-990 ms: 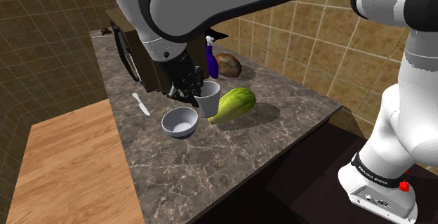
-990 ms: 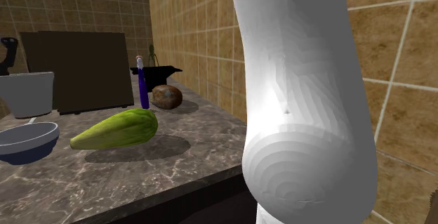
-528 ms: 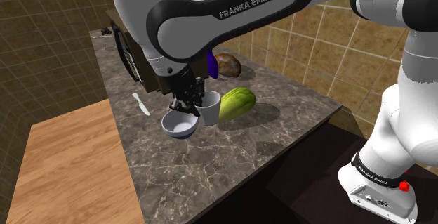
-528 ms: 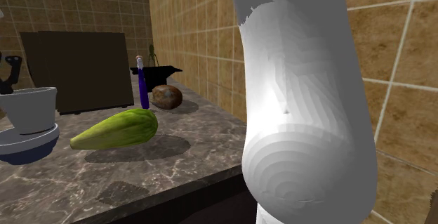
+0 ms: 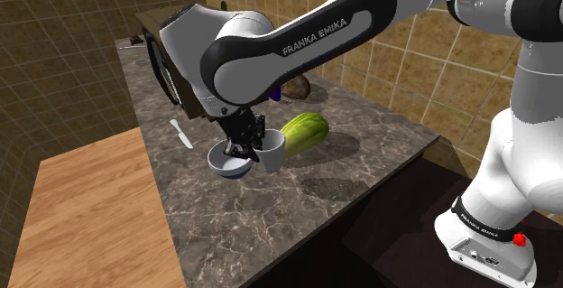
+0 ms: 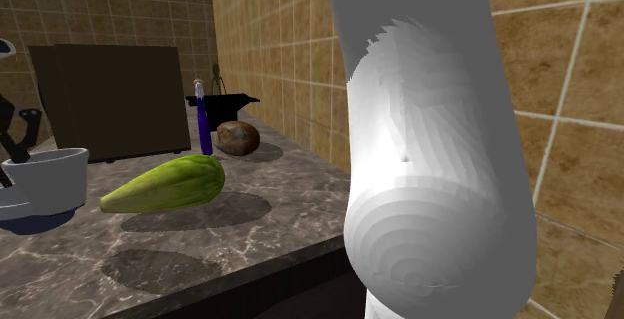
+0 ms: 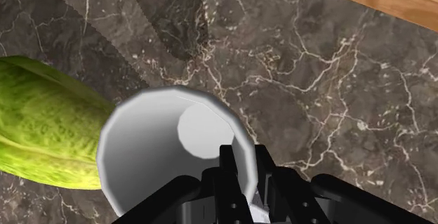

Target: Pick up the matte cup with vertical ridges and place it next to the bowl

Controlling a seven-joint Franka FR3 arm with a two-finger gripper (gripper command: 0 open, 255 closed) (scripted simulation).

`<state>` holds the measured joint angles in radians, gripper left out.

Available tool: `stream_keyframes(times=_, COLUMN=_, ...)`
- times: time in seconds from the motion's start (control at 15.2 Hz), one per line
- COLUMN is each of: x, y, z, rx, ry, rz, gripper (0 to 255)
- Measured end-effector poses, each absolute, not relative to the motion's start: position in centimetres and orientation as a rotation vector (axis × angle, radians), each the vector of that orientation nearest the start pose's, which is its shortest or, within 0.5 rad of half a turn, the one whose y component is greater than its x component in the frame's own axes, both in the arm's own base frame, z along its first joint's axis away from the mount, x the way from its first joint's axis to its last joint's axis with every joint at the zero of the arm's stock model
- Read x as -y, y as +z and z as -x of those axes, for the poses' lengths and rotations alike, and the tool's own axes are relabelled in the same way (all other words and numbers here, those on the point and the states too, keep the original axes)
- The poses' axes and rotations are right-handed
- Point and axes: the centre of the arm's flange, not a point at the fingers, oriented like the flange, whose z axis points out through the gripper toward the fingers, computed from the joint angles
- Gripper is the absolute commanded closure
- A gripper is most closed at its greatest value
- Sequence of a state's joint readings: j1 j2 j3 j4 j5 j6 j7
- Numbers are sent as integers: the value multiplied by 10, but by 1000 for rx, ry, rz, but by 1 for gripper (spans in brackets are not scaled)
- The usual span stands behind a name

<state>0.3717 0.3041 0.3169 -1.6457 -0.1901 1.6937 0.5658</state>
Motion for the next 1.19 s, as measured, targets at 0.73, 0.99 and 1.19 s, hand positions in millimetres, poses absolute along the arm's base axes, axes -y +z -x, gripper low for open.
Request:
stream_keyframes(times=0.73, x=-366, y=370, z=-500, rx=279, ry=237, rz=3335, gripper=255)
stream_keyframes(times=0.99, x=-366, y=364, z=-500, rx=279, ry=236, rz=3335, gripper=255)
stream_keyframes(times=1.19, x=-366, y=364, z=-500, rx=279, ry=236, rz=3335, gripper=255)
